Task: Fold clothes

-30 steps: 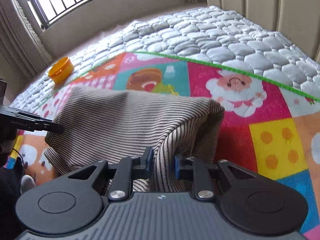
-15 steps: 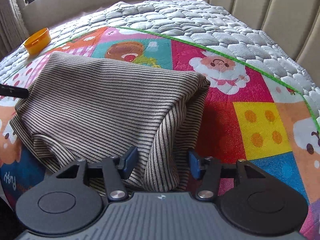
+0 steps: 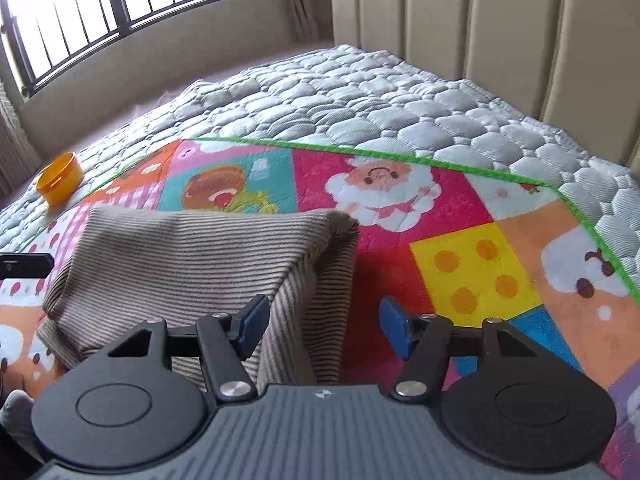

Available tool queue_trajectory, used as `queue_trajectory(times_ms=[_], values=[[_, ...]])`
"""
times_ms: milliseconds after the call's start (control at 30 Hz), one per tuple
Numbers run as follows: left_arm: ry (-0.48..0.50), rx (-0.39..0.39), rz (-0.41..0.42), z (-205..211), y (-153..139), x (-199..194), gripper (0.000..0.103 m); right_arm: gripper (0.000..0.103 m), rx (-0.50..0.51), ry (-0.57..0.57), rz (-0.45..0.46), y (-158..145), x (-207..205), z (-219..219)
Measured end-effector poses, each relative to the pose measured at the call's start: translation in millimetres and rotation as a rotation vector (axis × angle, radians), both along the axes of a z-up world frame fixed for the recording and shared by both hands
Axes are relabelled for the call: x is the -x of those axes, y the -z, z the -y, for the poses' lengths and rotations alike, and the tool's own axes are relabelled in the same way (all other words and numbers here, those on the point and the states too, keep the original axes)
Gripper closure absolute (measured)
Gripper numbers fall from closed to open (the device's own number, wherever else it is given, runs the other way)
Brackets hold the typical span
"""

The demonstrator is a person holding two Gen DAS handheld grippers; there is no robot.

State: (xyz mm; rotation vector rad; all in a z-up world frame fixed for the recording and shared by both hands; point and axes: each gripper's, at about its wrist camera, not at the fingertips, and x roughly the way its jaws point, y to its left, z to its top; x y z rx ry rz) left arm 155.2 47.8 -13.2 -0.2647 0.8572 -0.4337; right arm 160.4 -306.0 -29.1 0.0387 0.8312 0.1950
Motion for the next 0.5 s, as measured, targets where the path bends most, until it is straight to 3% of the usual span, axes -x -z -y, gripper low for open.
queue_trajectory(times_ms=[200, 267, 333, 500], values=[[0.056, 0.040, 0.041, 18.0, 0.2, -31.5, 0.026, 0.044, 0.085, -0.079, 0.123, -6.9, -22.8, -32.8], [0.050, 0.049, 0.051, 26.1, 4.0, -50.8, 0.025, 0.055, 0.054, -0.096, 0.083, 4.9, -38.8, -43.9], [0.043, 0.055, 0.047, 33.5, 10.7, -69.9, 0.024, 0.055, 0.023, -0.112, 0.043, 16.8, -54.8, -55.1], [0.003, 0.000, -0.097, 31.8, 62.7, -98.1, 0.021, 0.056, -0.028, -0.133, -0.018, 55.4, -74.1, -68.6]])
